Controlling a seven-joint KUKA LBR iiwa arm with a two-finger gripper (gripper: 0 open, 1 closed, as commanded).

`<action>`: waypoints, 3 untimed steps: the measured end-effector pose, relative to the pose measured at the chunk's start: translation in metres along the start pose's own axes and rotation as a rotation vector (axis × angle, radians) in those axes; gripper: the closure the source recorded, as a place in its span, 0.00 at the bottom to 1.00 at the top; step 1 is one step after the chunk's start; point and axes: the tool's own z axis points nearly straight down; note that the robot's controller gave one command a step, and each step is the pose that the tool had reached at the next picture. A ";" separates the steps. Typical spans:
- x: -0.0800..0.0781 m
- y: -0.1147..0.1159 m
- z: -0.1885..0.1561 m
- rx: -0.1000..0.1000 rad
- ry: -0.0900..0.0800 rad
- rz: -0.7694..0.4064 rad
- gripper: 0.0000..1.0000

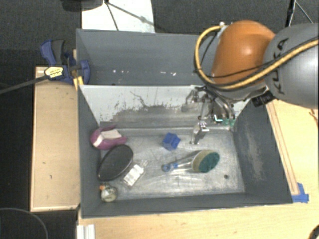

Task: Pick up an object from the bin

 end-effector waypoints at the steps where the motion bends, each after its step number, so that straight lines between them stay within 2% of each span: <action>1: 0.031 -0.001 0.132 -0.002 -0.018 -0.001 0.00; 2: 0.014 -0.010 0.139 -0.004 -0.009 0.029 0.00; 3: 0.020 0.020 0.120 -0.002 -0.011 0.122 0.00</action>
Offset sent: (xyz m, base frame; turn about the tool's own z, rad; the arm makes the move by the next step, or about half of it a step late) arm -0.0347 -0.0009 -0.1330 0.0082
